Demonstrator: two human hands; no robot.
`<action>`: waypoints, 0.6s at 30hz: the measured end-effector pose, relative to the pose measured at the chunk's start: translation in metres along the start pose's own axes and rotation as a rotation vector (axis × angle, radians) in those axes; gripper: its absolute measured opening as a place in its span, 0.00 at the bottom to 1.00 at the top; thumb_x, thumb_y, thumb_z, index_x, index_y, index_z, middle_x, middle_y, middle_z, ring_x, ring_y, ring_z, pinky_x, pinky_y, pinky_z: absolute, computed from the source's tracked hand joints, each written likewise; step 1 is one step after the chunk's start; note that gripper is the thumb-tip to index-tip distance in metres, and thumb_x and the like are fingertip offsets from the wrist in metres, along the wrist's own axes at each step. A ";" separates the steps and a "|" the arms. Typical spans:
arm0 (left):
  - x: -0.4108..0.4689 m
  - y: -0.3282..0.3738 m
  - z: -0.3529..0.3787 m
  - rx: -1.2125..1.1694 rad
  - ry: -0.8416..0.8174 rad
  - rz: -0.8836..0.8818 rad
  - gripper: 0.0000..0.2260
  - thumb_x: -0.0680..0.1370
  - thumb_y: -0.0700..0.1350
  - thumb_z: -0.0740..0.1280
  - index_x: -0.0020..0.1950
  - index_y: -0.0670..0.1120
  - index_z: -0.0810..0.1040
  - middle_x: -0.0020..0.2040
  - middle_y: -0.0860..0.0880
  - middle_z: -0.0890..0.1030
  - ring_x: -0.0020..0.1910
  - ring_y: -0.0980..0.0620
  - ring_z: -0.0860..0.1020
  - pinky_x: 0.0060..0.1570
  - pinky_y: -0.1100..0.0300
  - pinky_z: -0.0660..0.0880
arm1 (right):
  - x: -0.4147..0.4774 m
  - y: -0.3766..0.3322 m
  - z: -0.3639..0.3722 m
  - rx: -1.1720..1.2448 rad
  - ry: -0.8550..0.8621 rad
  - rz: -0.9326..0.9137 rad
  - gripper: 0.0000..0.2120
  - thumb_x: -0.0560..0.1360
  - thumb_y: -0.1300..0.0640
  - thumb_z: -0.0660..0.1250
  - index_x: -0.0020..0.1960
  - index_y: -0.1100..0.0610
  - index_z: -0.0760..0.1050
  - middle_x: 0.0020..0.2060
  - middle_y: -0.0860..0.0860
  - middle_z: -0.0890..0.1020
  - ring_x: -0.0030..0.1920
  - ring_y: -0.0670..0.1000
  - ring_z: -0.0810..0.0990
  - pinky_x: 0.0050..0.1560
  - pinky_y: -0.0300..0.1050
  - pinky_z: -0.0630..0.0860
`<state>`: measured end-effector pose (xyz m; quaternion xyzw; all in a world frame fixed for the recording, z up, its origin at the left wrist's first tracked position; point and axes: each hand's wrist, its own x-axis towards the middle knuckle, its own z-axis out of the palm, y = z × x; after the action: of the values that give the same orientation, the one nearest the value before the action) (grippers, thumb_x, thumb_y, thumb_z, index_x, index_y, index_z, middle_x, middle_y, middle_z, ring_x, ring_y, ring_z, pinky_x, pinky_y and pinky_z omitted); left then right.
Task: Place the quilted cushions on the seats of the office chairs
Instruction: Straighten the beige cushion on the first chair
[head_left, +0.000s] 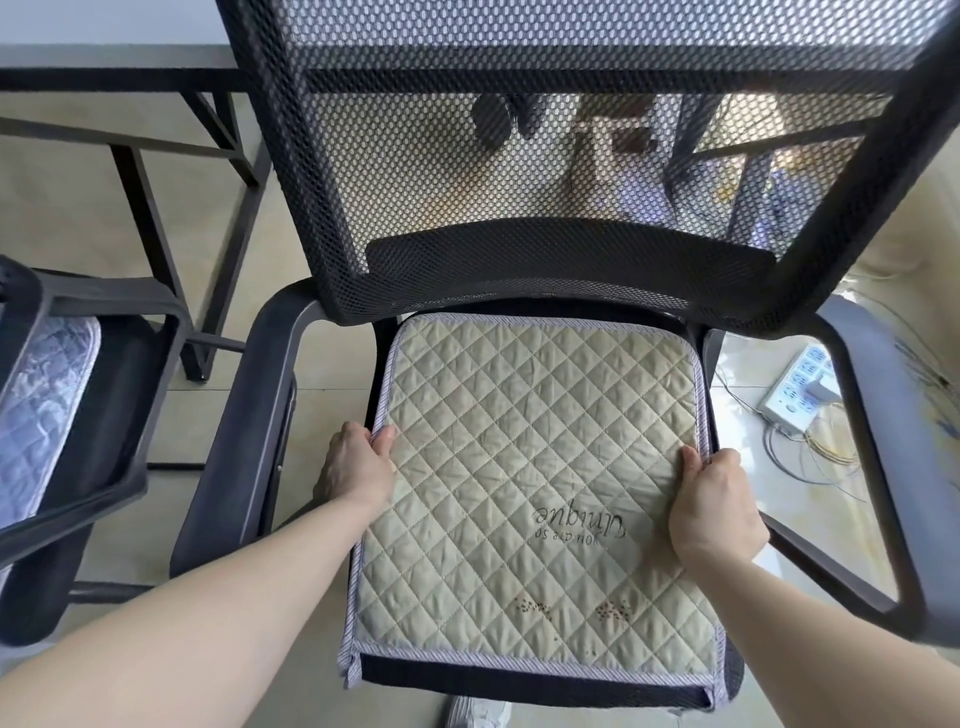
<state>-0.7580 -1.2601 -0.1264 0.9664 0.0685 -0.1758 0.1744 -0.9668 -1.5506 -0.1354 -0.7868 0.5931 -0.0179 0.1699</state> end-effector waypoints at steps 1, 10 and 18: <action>0.001 0.000 -0.001 0.020 -0.012 -0.002 0.17 0.81 0.59 0.58 0.49 0.44 0.71 0.55 0.42 0.78 0.53 0.39 0.77 0.44 0.51 0.69 | 0.000 0.000 -0.001 -0.011 -0.009 -0.005 0.21 0.81 0.38 0.49 0.46 0.55 0.64 0.40 0.52 0.73 0.40 0.57 0.72 0.41 0.52 0.66; 0.002 0.002 -0.003 0.011 -0.026 -0.003 0.18 0.80 0.58 0.59 0.51 0.42 0.74 0.55 0.39 0.79 0.54 0.38 0.77 0.49 0.48 0.73 | 0.002 0.000 -0.006 -0.009 -0.069 0.008 0.20 0.81 0.39 0.49 0.46 0.54 0.64 0.42 0.52 0.73 0.41 0.57 0.74 0.41 0.52 0.67; -0.022 0.016 -0.021 -0.067 0.001 0.072 0.19 0.80 0.50 0.63 0.66 0.43 0.66 0.67 0.41 0.65 0.63 0.37 0.71 0.59 0.40 0.70 | -0.001 -0.001 -0.026 0.051 -0.157 0.054 0.22 0.80 0.39 0.55 0.49 0.58 0.67 0.47 0.56 0.75 0.45 0.60 0.76 0.43 0.55 0.72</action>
<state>-0.7692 -1.2689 -0.0953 0.9620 0.0397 -0.1663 0.2128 -0.9718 -1.5561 -0.1100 -0.7648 0.5984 0.0333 0.2365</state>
